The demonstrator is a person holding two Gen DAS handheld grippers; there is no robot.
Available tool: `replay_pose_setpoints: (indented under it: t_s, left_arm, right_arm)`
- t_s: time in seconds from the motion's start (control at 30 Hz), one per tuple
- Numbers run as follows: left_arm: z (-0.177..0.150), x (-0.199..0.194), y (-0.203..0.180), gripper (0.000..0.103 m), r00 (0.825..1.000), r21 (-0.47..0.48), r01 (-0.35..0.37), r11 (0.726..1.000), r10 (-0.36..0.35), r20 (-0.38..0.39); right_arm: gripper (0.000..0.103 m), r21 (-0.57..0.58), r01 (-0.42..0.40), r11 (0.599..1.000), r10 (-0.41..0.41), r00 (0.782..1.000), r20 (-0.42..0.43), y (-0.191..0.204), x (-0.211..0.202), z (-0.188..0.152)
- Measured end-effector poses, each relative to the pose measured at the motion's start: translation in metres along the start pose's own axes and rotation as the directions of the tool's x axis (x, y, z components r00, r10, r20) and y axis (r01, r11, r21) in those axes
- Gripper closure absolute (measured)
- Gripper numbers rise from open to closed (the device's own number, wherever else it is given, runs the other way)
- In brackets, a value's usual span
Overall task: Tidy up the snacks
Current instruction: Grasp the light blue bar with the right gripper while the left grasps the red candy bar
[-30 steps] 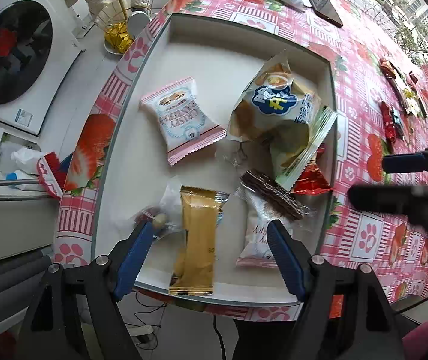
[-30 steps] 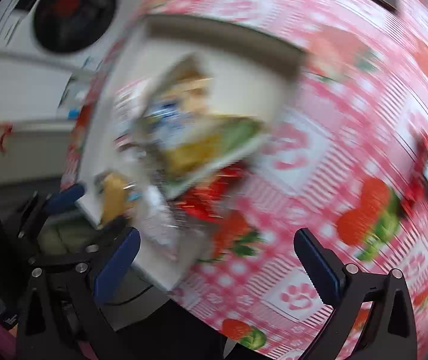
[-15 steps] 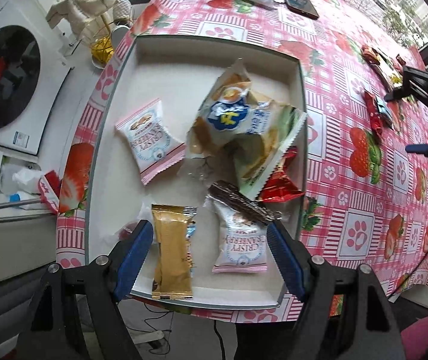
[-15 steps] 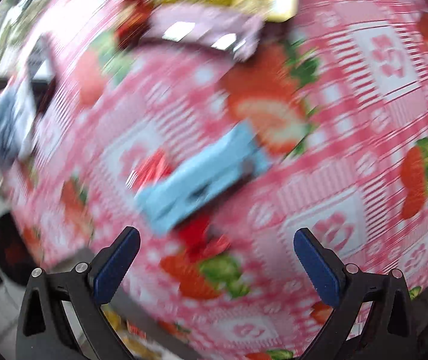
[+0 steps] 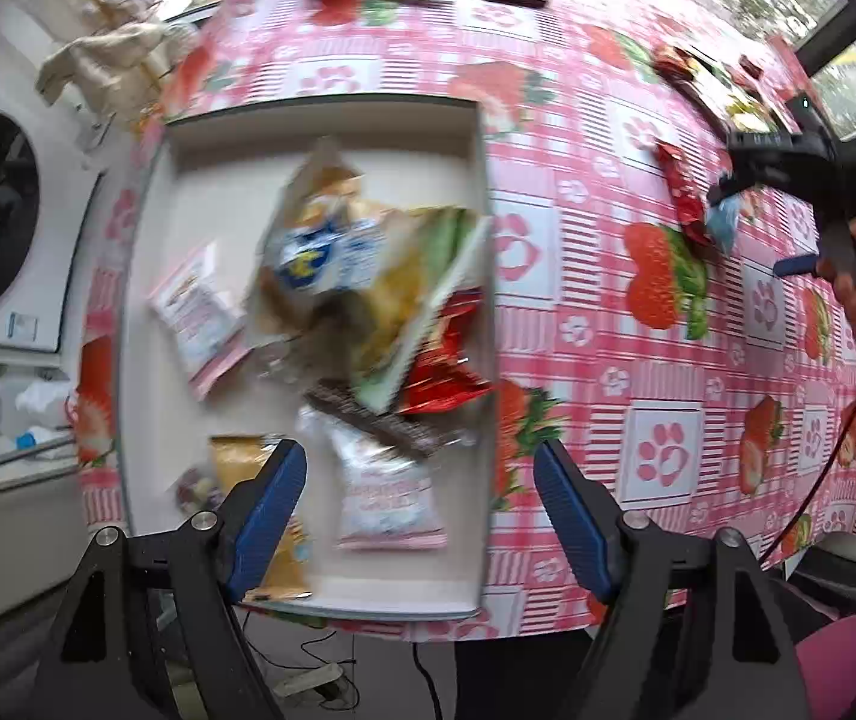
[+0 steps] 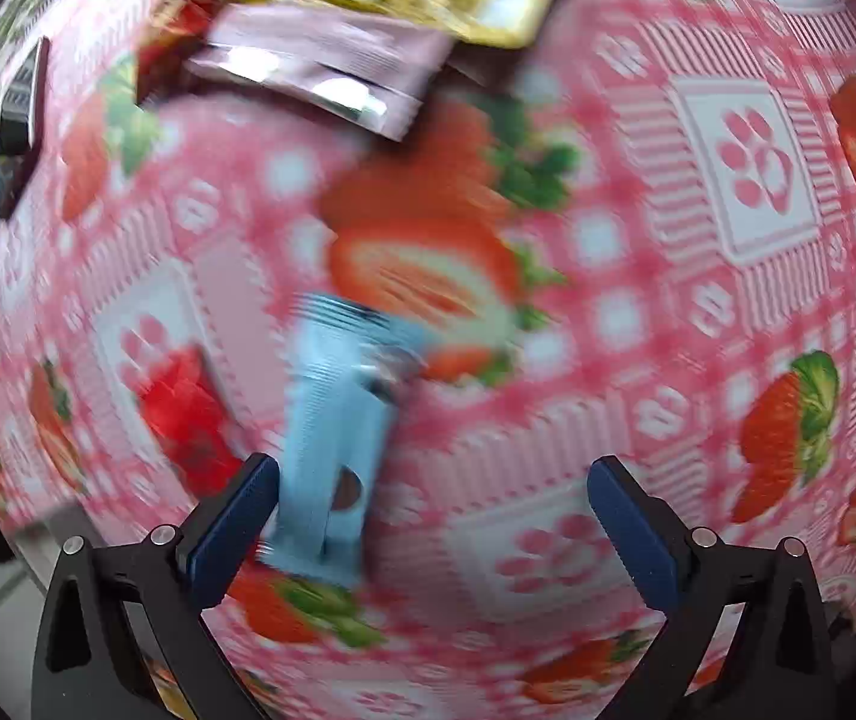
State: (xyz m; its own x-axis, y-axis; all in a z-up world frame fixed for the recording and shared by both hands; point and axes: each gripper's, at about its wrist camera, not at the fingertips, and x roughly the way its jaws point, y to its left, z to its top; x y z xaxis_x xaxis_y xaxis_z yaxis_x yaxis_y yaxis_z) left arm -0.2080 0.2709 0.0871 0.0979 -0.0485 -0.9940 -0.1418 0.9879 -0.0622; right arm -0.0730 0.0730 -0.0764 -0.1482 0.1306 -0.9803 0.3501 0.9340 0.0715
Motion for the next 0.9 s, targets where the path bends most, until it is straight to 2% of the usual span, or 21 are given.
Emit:
replay_pose_setpoints:
  t_s: [0.13, 0.2, 0.27, 0.33, 0.4, 0.43, 0.5, 0.57, 0.6, 0.67, 0.77, 0.83, 0.9]
  left_arm:
    - [0.009, 0.002, -0.02, 0.022, 1.0, 0.042, 0.019, 0.999, -0.019, 0.0]
    - [0.013, 0.004, -0.03, 0.022, 1.0, 0.066, 0.021, 0.998, -0.02, -0.003]
    - [0.015, 0.006, -0.038, 0.022, 1.0, 0.083, 0.02, 0.996, -0.019, -0.009]
    - [0.018, 0.008, -0.045, 0.022, 1.0, 0.095, 0.021, 0.995, -0.019, -0.017]
    - [0.019, 0.009, -0.049, 0.022, 1.0, 0.099, 0.023, 0.995, -0.021, -0.02]
    - [0.02, 0.008, -0.051, 0.022, 1.0, 0.101, 0.024, 0.995, -0.021, -0.021]
    - [0.02, 0.008, -0.054, 0.022, 1.0, 0.103, 0.023, 0.994, -0.02, -0.023]
    - [0.019, 0.008, -0.056, 0.022, 1.0, 0.103, 0.02, 0.995, -0.017, -0.025]
    - [0.019, 0.008, -0.057, 0.022, 1.0, 0.099, 0.02, 0.995, -0.018, -0.026]
    - [0.018, 0.01, -0.058, 0.022, 0.999, 0.091, 0.02, 0.996, -0.017, -0.033]
    - [0.017, 0.014, -0.06, 0.022, 0.999, 0.08, 0.02, 0.997, -0.017, -0.045]
    - [0.017, 0.016, -0.061, 0.022, 0.998, 0.074, 0.019, 0.997, -0.015, -0.053]
    - [0.017, 0.017, -0.064, 0.022, 0.998, 0.071, 0.018, 0.997, -0.014, -0.057]
  right_arm:
    - [0.0, -0.02, 0.062, 0.998, -0.062, 0.998, -0.01, -0.032, 0.007, -0.01]
    - [0.0, -0.052, 0.051, 0.997, -0.051, 0.999, -0.005, -0.038, 0.005, -0.01]
    - [0.0, -0.113, 0.073, 0.991, -0.075, 0.997, -0.013, -0.036, 0.008, -0.014]
    - [0.0, -0.202, 0.104, 0.974, -0.1, 0.995, 0.029, -0.023, 0.007, -0.021]
    - [0.0, -0.311, 0.151, 0.938, -0.132, 0.988, 0.08, 0.008, 0.009, -0.035]
    - [0.0, -0.368, 0.171, 0.914, -0.143, 0.984, 0.102, 0.021, 0.01, -0.04]
    - [0.0, -0.501, 0.225, 0.836, -0.17, 0.973, 0.153, 0.05, 0.011, -0.048]
    - [0.0, -0.626, 0.315, 0.713, -0.209, 0.948, 0.239, 0.071, 0.008, -0.06]
    - [0.0, -0.658, 0.341, 0.671, -0.212, 0.939, 0.271, 0.077, 0.006, -0.064]
    - [0.0, -0.697, 0.373, 0.612, -0.205, 0.926, 0.315, 0.086, 0.003, -0.073]
    - [0.0, -0.768, 0.349, 0.538, -0.174, 0.937, 0.304, 0.096, 0.0, -0.081]
    - [0.0, -0.82, 0.368, 0.438, -0.165, 0.93, 0.329, 0.107, 0.002, -0.091]
    - [0.0, -0.85, 0.37, 0.375, -0.142, 0.929, 0.342, 0.103, 0.005, -0.108]
